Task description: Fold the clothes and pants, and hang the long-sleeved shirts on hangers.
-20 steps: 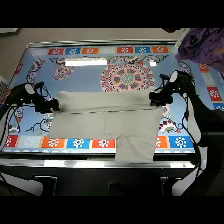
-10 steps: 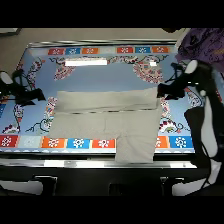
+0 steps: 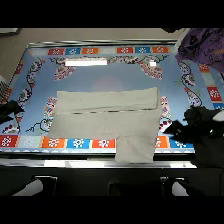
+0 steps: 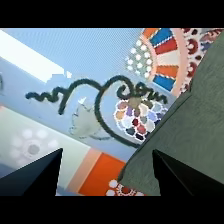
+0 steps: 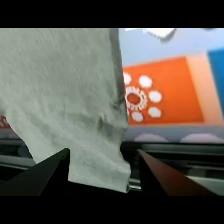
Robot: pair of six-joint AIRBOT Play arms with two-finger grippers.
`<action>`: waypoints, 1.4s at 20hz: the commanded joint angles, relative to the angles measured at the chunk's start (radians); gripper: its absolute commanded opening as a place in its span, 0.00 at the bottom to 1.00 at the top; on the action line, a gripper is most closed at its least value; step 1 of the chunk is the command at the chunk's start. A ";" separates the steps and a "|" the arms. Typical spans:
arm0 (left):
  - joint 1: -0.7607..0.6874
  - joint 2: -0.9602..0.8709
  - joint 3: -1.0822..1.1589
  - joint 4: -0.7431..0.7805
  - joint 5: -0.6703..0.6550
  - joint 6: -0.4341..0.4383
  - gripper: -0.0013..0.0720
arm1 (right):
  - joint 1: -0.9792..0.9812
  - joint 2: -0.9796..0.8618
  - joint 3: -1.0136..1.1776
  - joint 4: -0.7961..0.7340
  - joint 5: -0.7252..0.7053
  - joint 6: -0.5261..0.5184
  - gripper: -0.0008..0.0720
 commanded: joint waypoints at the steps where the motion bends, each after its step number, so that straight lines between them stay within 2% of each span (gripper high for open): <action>1: 0.021 0.046 -0.074 -0.033 0.007 0.000 0.91 | -0.020 0.106 -0.290 0.072 -0.050 -0.052 0.69; 4: 0.020 0.045 -0.074 -0.036 0.008 -0.013 0.91 | -0.020 0.110 -0.367 0.138 -0.093 -0.095 0.69; 14: 0.019 0.045 -0.074 -0.035 0.008 -0.014 0.91 | -0.019 0.092 -0.413 0.144 -0.153 -0.104 0.67; 16: 0.018 0.045 -0.074 -0.036 0.007 -0.014 0.91 | -0.019 0.058 -0.414 0.174 -0.155 -0.143 0.67; 21: 0.018 0.042 -0.077 -0.036 0.011 -0.084 0.91 | -0.019 -0.023 -0.420 0.195 -0.162 -0.175 0.66; 23: 0.018 0.040 -0.082 -0.036 0.011 -0.097 0.91 | -0.019 -0.039 -0.420 0.205 -0.161 -0.190 0.48; 25: 0.019 0.040 -0.098 -0.036 0.009 -0.097 0.91 | -0.019 -0.039 -0.420 0.216 -0.158 -0.203 0.40; 27: 0.030 0.041 -0.130 -0.037 0.008 -0.096 0.91 | -0.019 -0.039 -0.420 0.232 -0.148 -0.227 0.09; 28: 0.047 0.041 -0.157 -0.049 0.008 -0.089 0.91 | -0.019 -0.039 -0.420 0.243 -0.143 -0.237 0.06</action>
